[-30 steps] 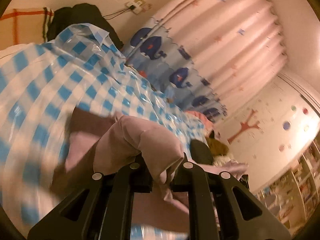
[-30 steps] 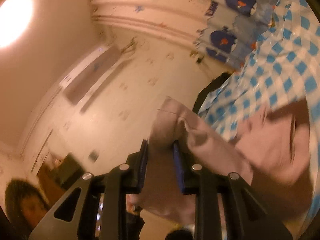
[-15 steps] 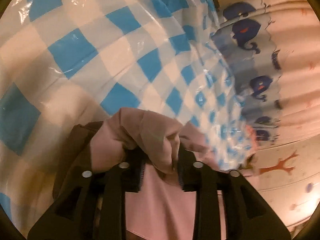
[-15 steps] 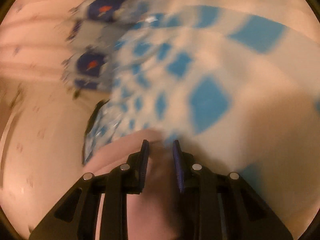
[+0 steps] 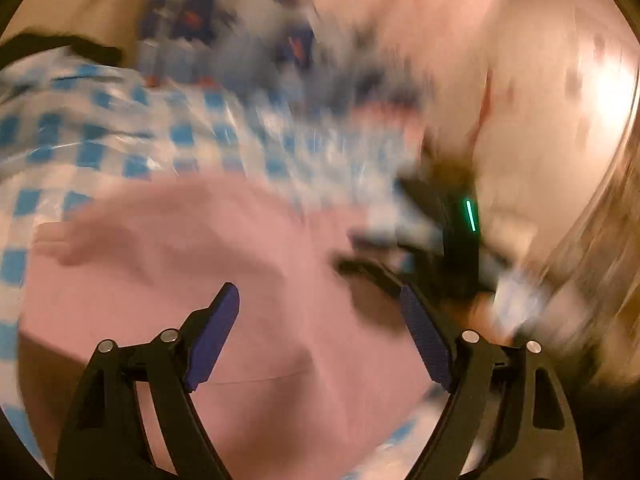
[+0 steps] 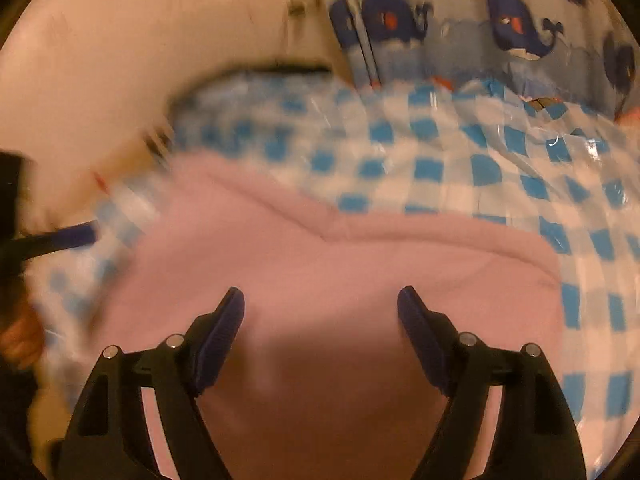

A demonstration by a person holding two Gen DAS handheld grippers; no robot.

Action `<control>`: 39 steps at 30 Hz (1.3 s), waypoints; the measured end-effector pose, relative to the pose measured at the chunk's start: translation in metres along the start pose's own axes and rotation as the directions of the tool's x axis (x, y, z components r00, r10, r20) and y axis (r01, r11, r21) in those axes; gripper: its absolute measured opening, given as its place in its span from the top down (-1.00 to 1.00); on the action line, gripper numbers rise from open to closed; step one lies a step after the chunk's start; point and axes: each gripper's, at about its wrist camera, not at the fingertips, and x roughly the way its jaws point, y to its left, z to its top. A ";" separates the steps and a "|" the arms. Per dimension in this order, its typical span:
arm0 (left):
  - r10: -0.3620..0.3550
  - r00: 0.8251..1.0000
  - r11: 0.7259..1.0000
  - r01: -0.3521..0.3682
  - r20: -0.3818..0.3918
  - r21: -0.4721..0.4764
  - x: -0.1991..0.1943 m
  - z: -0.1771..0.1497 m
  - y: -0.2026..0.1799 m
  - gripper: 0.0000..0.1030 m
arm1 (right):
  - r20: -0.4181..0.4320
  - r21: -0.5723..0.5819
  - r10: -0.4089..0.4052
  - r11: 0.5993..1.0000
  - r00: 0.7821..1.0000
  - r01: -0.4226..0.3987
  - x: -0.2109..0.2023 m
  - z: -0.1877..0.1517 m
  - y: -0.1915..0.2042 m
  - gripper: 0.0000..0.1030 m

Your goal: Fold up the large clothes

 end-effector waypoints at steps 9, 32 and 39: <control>0.225 0.950 0.938 -0.271 -0.218 -0.215 0.138 0.023 0.097 -0.10 | -0.270 0.180 -0.090 0.973 0.959 0.142 0.114 0.020 -0.071 -0.50; 0.493 0.847 0.801 -0.531 -0.196 -0.278 0.078 0.040 0.189 -0.40 | -0.095 0.034 -0.228 0.972 0.969 0.232 0.081 0.073 -0.073 -0.86; 0.468 0.836 0.797 -0.539 -0.287 -0.272 0.090 0.025 0.198 -0.47 | -0.268 0.235 -0.041 0.966 0.962 0.106 0.098 0.053 -0.123 -0.86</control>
